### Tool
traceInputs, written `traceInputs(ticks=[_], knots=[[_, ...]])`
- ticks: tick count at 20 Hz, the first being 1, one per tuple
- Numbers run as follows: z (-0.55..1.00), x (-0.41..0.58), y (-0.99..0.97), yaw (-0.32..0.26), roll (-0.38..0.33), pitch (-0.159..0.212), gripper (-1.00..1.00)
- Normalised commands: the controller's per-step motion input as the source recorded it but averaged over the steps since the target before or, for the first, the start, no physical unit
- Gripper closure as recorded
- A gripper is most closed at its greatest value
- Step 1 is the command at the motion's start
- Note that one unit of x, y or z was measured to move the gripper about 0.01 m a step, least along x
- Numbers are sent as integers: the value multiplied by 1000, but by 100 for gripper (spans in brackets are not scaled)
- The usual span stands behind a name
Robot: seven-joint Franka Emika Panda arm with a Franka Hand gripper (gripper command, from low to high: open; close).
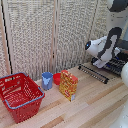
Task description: Kindly position your hand close to the oven tray's handle. Softly yet firmly grasp the handle using your hand. Slowly and with caution, draw the tray out until it is fully stretched out.
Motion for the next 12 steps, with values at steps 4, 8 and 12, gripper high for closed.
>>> traceInputs(ticks=[4,8,12], knots=[[179,-179,-401,3,-3,0,100],[131,-261,-305,1,0,-5,100],[-15,-187,-189,-29,0,-7,100]])
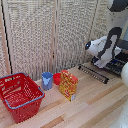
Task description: Kindly position your hand close to the oven tray's handle. Softly yet firmly grasp the handle using your hand. Slowly and with caution, draw the tray out until it is fully stretched out.
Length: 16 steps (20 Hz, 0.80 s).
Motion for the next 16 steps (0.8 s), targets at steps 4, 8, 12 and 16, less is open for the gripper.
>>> traceInputs(ticks=[4,8,12,16], knots=[[-11,-36,183,-159,9,0,100],[-50,0,606,-210,0,-2,100],[-85,0,691,-206,-14,0,100],[-52,21,814,-136,-37,0,100]])
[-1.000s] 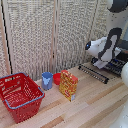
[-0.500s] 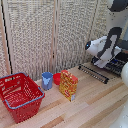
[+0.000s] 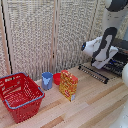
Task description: Kindly position your hand close to the oven tray's handle. Softly yet firmly grasp the handle using your hand. Slowly and with caution, draw the tray out until it is fully stretched out.
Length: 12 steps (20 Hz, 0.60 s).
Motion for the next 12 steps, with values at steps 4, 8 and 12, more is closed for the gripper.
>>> traceInputs(ticks=[4,8,12], knots=[[-32,71,859,-98,-49,0,100],[-99,84,855,-100,-63,2,100],[-389,-6,801,-92,-141,45,100]])
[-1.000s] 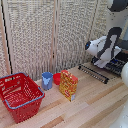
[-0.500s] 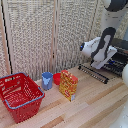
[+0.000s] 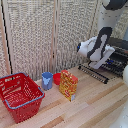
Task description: Kindly position your hand close to the oven tray's handle. Softly yet firmly grasp the handle using your hand. Slowly and with caution, draw the tray out until it is fully stretched out.
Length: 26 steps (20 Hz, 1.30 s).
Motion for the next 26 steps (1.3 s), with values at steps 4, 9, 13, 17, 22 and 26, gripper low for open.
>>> traceInputs(ticks=[4,9,13,17,22,26], knots=[[-476,-362,726,-6,-220,7,100],[-568,-223,848,0,-184,45,100],[-586,-229,916,0,-142,65,100],[-39,-144,914,-24,-47,-5,100],[719,33,472,-61,-19,-95,100],[424,-16,494,-21,-100,-46,100]])
